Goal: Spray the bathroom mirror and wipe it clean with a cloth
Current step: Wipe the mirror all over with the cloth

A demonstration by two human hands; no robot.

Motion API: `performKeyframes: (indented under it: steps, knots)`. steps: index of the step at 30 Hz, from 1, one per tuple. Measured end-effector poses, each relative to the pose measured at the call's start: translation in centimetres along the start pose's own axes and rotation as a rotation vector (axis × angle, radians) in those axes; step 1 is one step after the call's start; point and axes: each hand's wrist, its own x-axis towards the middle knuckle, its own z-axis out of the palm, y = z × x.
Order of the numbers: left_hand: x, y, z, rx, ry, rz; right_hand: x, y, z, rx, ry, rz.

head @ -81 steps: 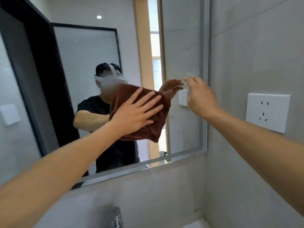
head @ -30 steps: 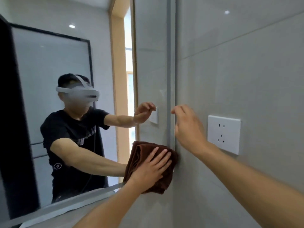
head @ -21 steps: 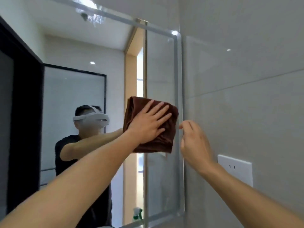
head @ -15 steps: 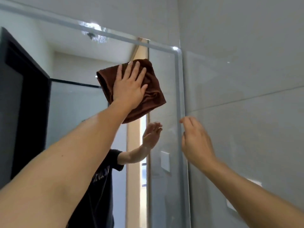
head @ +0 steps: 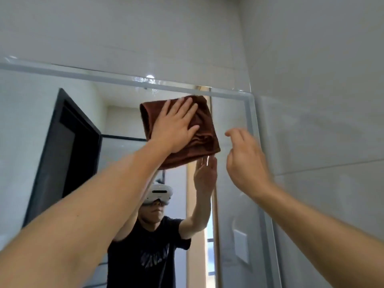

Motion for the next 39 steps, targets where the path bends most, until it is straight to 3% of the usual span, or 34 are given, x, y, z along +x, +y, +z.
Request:
performKeyframes:
  steps: [5, 10, 12, 15, 18, 21, 26, 28, 32, 36, 39]
  knots:
    - [0.5, -9.1, -0.9, -0.038, 0.100, -0.415, 3.0, -2.6, 1.9, 0.013, -0.023, -0.040]
    - [2.3, -6.4, -0.5, -0.049, 0.097, -0.753, 4.9, -4.7, 3.1, 0.011, -0.014, -0.151]
    - [3.8, -3.5, -0.3, -0.072, 0.110, -0.783, 5.0, -4.0, 2.7, 0.005, -0.014, -0.179]
    - [5.8, 1.7, -0.1, -0.055, 0.104, -0.478, 4.6, -2.0, 2.1, 0.057, 0.003, -0.148]
    - [6.5, 6.3, 0.3, -0.052, -0.022, -0.096, 3.7, 0.0, 2.3, 0.081, 0.017, -0.058]
    - [5.6, 5.6, 0.5, -0.041, -0.024, 0.052, 2.7, 0.6, 2.4, 0.085, 0.037, 0.024]
    - [4.0, -2.1, -0.3, 0.048, 0.012, 0.208, 2.8, 0.1, 2.7, 0.039, -0.010, 0.119]
    - [2.8, -6.4, -0.7, 0.057, 0.053, 0.094, 3.3, -0.7, 3.2, 0.037, -0.034, 0.163]
    - [0.5, -11.3, -0.9, 0.037, 0.128, -0.423, 4.1, -1.8, 3.7, 0.057, -0.052, 0.126]
    - [1.6, -7.3, -0.7, -0.026, 0.115, -0.770, 4.6, -1.3, 2.7, 0.031, -0.077, 0.053]
    - [3.8, -2.5, -0.3, -0.073, 0.120, -0.861, 4.9, -0.2, 1.3, 0.021, -0.081, 0.045]
